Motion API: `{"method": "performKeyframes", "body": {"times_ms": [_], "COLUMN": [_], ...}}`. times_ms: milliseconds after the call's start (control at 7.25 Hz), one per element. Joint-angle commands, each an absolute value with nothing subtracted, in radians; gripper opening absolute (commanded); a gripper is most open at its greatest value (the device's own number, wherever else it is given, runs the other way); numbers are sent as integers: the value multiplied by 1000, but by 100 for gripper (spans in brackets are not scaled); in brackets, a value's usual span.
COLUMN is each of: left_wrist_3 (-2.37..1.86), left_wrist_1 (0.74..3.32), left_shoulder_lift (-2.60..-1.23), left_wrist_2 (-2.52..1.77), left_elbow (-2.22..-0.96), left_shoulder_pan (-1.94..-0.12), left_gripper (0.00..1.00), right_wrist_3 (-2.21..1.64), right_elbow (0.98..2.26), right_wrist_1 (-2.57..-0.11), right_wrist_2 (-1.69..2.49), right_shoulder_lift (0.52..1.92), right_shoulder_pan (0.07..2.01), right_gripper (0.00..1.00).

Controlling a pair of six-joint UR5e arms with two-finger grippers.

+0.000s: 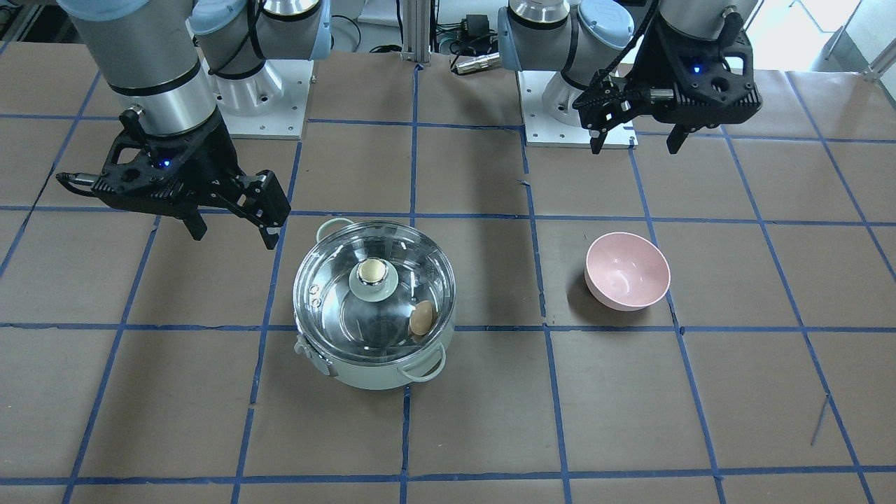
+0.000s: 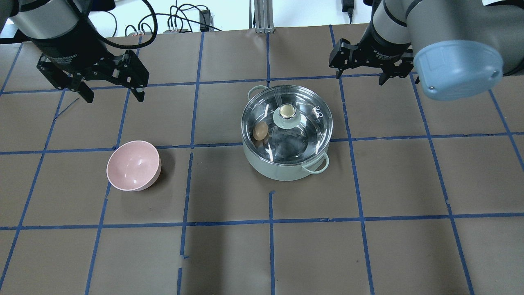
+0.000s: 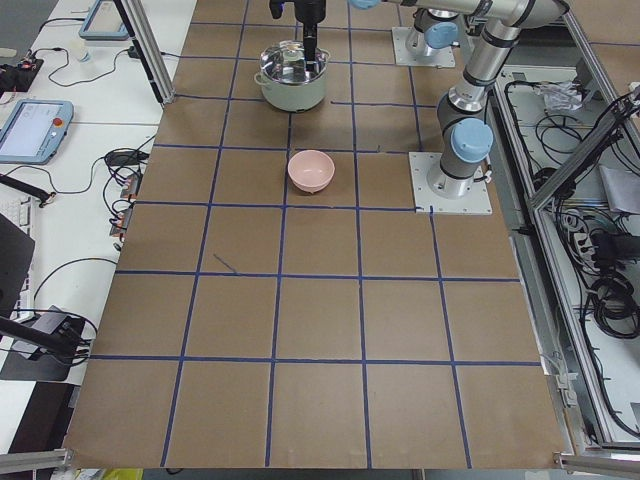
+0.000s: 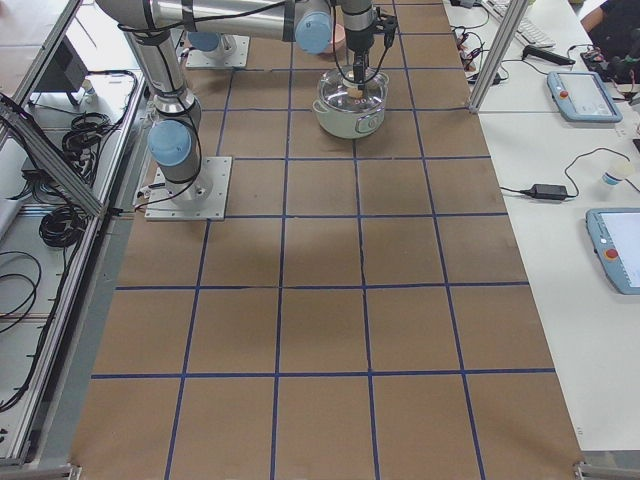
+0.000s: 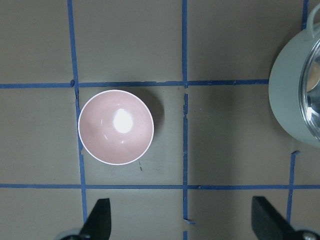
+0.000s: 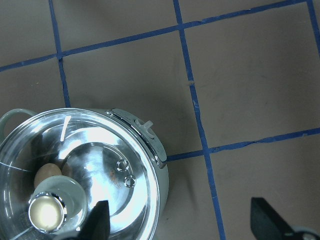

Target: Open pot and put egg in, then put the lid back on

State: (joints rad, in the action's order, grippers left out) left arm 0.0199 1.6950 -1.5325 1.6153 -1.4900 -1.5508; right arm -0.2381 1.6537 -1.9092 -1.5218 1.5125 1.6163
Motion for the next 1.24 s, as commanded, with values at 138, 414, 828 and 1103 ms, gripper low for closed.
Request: {"method": "performKeyframes", "body": {"times_ms": [138, 414, 828, 1103], "left_wrist_3": [20, 20, 20, 20], "left_wrist_1": [1695, 1695, 1695, 1695], "left_shoulder_lift": [-1532, -1532, -1532, -1532], "left_wrist_2": [1615, 1615, 1615, 1615], "left_elbow": [-1489, -1490, -1490, -1491], "left_shoulder_pan": [-1551, -1551, -1551, -1551], "left_gripper": [100, 100, 100, 100], "right_wrist_3": [-239, -239, -239, -255], "right_elbow": [1654, 1660, 1661, 1658], "right_wrist_1": [-1907, -1907, -1901, -1829], "right_wrist_2": [-1523, -1523, -1546, -1585], "right_shoulder_lift": [1516, 1525, 1523, 1539], "right_shoulder_pan": [1621, 1624, 1612, 1623], "right_gripper": [100, 100, 100, 100]}}
